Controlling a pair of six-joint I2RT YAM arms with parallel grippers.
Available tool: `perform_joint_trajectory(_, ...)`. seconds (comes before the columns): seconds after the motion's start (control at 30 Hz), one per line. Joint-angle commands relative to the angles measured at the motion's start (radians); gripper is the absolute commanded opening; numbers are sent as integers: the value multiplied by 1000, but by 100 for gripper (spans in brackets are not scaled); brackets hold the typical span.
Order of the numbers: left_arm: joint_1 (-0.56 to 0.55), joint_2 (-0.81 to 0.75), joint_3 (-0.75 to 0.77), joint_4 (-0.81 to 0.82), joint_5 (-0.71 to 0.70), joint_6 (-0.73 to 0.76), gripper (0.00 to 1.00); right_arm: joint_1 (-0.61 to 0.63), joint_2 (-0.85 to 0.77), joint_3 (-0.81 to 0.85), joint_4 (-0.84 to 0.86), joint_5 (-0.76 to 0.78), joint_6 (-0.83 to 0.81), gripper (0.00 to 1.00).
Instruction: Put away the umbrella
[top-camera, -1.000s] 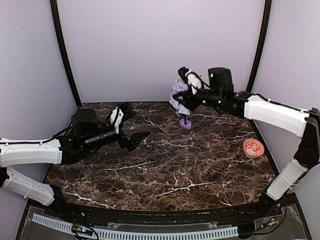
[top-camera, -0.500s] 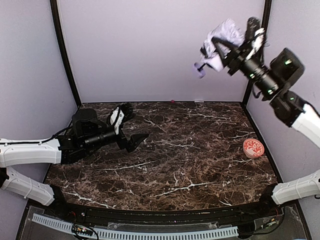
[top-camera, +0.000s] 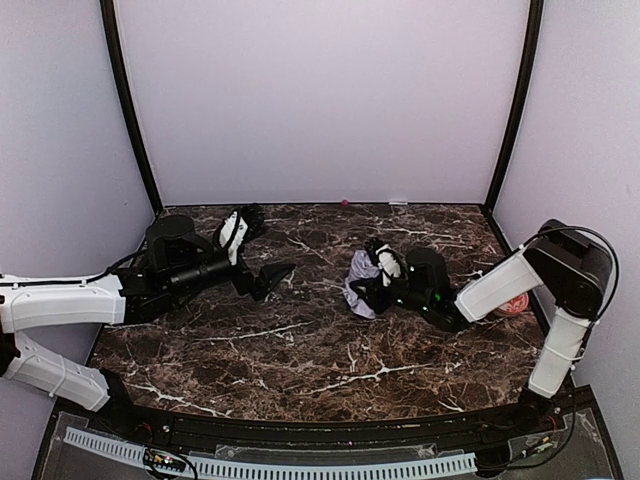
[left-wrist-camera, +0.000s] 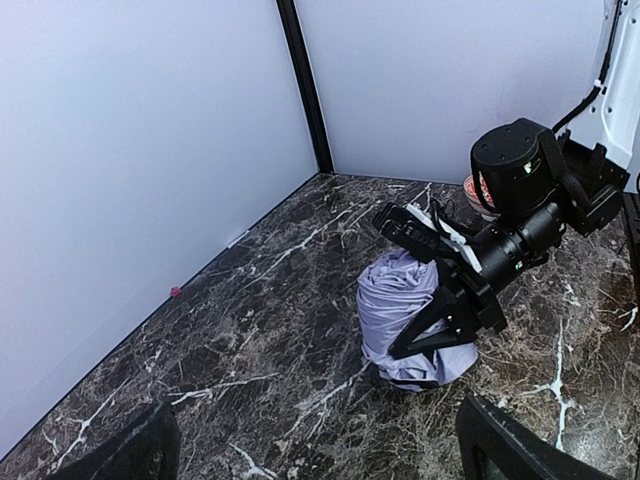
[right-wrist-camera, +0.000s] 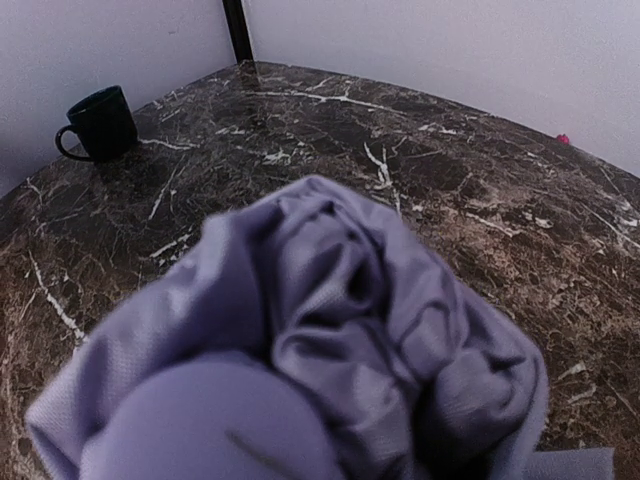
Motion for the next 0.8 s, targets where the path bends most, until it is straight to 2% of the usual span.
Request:
perform_joint_trajectory(0.0, 8, 1, 22, 4, 26, -14, 99, 7, -166, 53, -354, -66, -42, 17)
perform_joint_trajectory(0.1, 10, 8, 27, 4, 31, -20, 99, 6, -270, 170, -545, -187, -130, 17)
perform_joint_trajectory(0.17, 10, 8, 29, 3, 37, -25, 99, -1, -320, 225, -663, -340, -175, 18)
perform_joint_trajectory(0.3, 11, 3, 29, -11, 23, -22, 99, -9, -358, 283, -785, -584, -180, 21)
perform_joint_trajectory(0.43, 11, 0, 30, -26, 14, -26, 99, -13, -344, 305, -769, -671, -64, 26)
perform_joint_trajectory(0.6, 11, 3, 30, -42, 8, -43, 99, -18, -241, 289, -580, -764, 216, 36)
perform_joint_trajectory(0.77, 11, -1, 30, -58, 4, -51, 99, -39, -60, 343, -587, -718, 392, 42)
